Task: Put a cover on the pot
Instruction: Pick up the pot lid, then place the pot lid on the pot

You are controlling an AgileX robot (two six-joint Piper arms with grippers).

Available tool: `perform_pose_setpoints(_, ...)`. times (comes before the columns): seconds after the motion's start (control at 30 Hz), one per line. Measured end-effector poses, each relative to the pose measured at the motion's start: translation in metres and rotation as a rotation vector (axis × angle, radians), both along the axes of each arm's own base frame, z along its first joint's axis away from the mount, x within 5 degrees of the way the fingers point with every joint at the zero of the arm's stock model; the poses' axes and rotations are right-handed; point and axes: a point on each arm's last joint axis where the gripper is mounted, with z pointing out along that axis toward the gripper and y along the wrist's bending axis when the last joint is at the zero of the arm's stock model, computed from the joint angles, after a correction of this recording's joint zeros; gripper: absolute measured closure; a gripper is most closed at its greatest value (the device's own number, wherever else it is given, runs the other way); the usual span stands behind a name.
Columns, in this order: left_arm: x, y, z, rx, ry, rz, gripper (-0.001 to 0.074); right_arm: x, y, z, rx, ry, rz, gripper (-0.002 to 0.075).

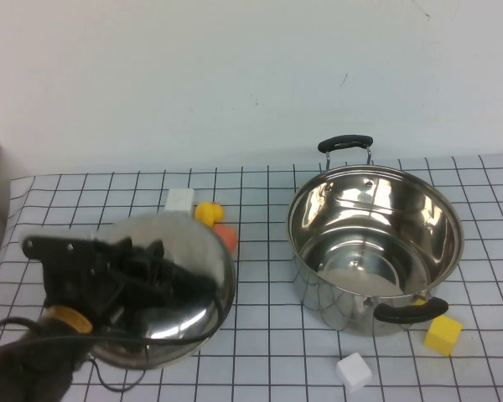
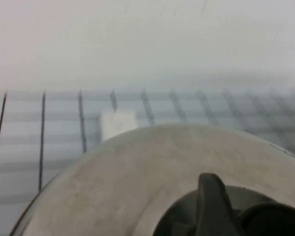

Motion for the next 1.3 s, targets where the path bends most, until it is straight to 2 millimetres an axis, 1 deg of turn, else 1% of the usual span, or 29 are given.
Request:
perform_pose_setpoints(0.1,0.001,-0.004,0.025,-0.004,-0.032,-0.038,0.0414,0.000,0.000,0.000,0.000,0.000,0.000,0.0717)
perform_pose_setpoints(0.17,0.004,-0.009,0.042,0.028,-0.048,-0.089,0.0414,0.000,0.000,0.000,0.000,0.000,0.000,0.0717)
perform_pose_setpoints(0.27,0.013,-0.017,0.074,0.049,-0.071,-0.160,0.0414,0.000,0.000,0.000,0.000,0.000,0.000,0.0717)
perform_pose_setpoints(0.43,0.039,-0.035,0.127,0.015,-0.079,-0.266,0.0414,0.000,0.000,0.000,0.000,0.000,0.000,0.0717)
perform_pose_setpoints(0.53,0.053,-0.048,0.151,-0.011,-0.095,-0.353,0.0414,0.000,0.000,0.000,0.000,0.000,0.000,0.0717)
perform_pose_setpoints(0.67,0.069,-0.074,0.166,-0.024,-0.086,-0.443,0.0414,0.000,0.000,0.000,0.000,0.000,0.000,0.0717)
perform_pose_setpoints(0.77,0.078,-0.098,0.165,-0.002,-0.077,-0.505,0.0414,0.000,0.000,0.000,0.000,0.000,0.000,0.0717)
perform_pose_setpoints(0.83,0.084,-0.117,0.161,0.004,-0.068,-0.538,0.0414,0.000,0.000,0.000,0.000,0.000,0.000,0.0717)
perform_pose_setpoints(0.93,0.092,-0.142,0.148,0.011,-0.054,-0.590,0.0415,0.000,0.000,0.000,0.000,0.000,0.000,0.0717)
perform_pose_setpoints(1.03,0.101,-0.163,0.136,0.016,-0.041,-0.619,0.0415,0.000,0.000,0.000,0.000,0.000,0.000,0.0717)
perform_pose_setpoints(1.13,0.108,-0.180,0.122,0.030,-0.016,-0.629,0.0415,0.000,0.000,0.000,0.000,0.000,0.000,0.0717)
perform_pose_setpoints(1.3,0.116,-0.197,0.103,0.048,0.014,-0.633,0.0415,0.000,0.000,0.000,0.000,0.000,0.000,0.0717)
